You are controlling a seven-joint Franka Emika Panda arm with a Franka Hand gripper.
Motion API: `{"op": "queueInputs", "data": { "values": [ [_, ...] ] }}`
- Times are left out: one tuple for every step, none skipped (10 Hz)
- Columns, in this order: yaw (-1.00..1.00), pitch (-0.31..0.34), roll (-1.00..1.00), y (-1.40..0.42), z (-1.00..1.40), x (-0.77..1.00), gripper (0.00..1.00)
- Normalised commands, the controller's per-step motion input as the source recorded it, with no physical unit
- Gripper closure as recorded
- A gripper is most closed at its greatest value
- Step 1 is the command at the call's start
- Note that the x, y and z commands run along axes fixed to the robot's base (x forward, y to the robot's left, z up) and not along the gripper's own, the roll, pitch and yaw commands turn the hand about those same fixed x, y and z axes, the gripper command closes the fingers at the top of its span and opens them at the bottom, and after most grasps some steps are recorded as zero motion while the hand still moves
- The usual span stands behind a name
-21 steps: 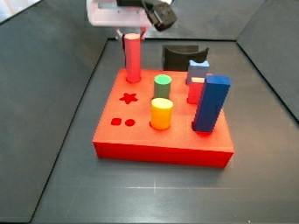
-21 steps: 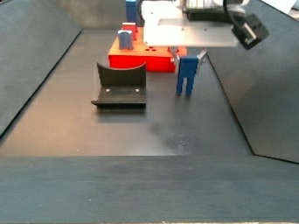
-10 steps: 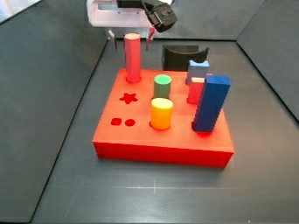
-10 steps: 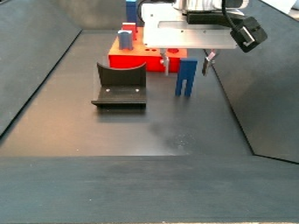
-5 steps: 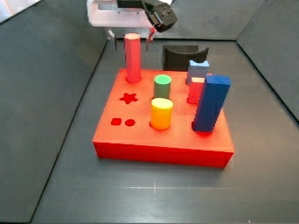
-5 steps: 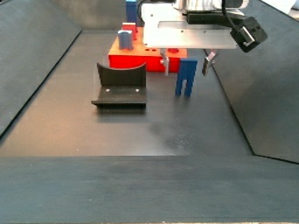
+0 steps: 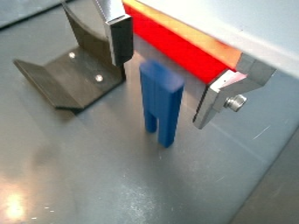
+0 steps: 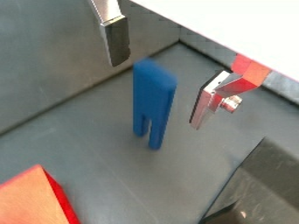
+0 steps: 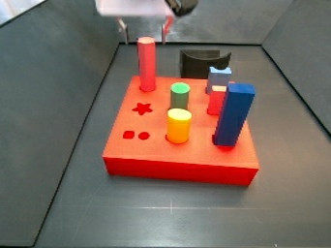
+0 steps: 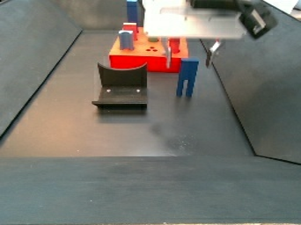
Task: Pick up the square-circle object. Move up. Place the square-circle object on the fixture. Regrasp the square-circle object. Rotate the square-circle object. Move to above the board. Insert the square-circle object.
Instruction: Rotate the square-circle object.
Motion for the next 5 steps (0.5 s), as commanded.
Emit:
{"op": "queueInputs", "data": {
  "values": [
    [-0.06,0.053,-0.22,0.08,0.74,-0.02,0.00],
    [-0.06,0.053,-0.21,0.06,0.56,-0.01,0.00],
    [-0.06,0.058,-0.19,0.05,0.31,-0.01,0.00],
    [1.00,0.005,-0.01,0.00,0.00,0.00,0.00],
    [1.00,0.004,-0.01,-0.01,-0.12,0.02,0.00]
  ]
}}
